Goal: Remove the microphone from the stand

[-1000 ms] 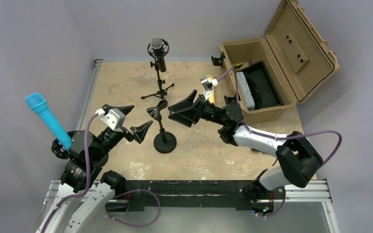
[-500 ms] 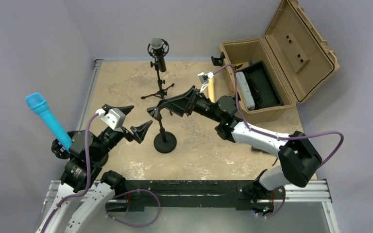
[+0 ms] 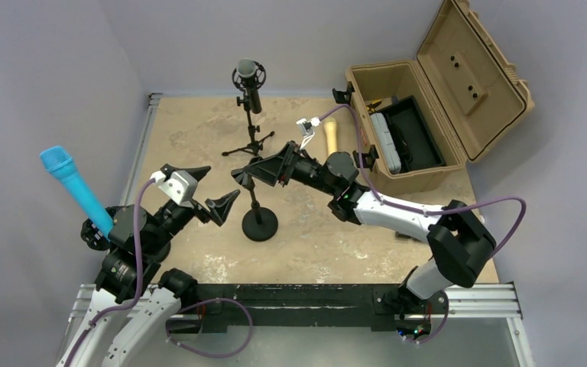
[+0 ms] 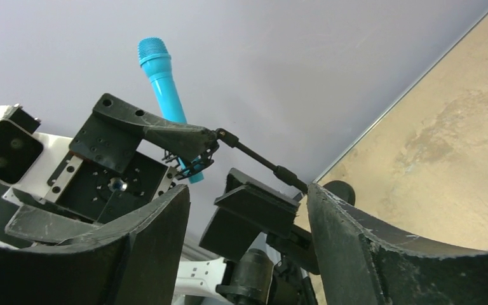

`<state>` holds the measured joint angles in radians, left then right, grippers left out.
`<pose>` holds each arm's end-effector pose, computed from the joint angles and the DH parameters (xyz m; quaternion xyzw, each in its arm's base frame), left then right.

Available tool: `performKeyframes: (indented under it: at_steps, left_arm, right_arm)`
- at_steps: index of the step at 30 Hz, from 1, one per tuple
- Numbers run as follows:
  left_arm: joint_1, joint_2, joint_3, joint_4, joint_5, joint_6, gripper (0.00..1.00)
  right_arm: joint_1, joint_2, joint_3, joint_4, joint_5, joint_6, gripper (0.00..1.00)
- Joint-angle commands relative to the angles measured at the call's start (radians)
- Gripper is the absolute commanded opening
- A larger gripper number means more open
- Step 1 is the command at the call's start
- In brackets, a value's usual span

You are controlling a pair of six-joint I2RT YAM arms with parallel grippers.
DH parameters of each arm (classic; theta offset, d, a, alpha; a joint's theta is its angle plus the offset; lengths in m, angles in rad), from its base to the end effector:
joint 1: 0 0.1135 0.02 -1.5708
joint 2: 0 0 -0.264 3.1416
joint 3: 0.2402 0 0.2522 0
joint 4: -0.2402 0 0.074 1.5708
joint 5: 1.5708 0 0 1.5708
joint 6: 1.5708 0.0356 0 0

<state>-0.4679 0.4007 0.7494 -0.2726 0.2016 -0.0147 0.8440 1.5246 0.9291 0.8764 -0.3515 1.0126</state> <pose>0.0817 -0.0493 0.3648 0.2239 0.6424 -0.2408 0.6923 0.2217 0.2678 0.3193 -0.0894 0.6016 0.6929 0.3873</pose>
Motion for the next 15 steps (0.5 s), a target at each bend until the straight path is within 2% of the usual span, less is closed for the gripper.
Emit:
performKeyframes:
  at_steps: [1, 5, 11, 15]
  left_arm:
    - [-0.006, 0.004, 0.036, 0.01, -0.003, 0.01, 0.86]
    - [-0.005, 0.005, 0.035, 0.009, -0.004, 0.01, 0.86]
    - [-0.006, 0.009, 0.035, 0.009, -0.005, 0.01, 0.86]
    - [-0.006, 0.013, 0.035, 0.01, -0.007, 0.01, 0.86]
  right_arm:
    - [0.002, 0.013, 0.05, 0.001, 0.039, 0.001, 0.64]
    - [0.003, 0.023, 0.051, -0.02, 0.057, -0.013, 0.55]
    - [0.003, 0.035, 0.035, -0.058, 0.074, -0.029, 0.36]
    - [0.003, 0.049, 0.001, -0.048, 0.057, -0.023, 0.3]
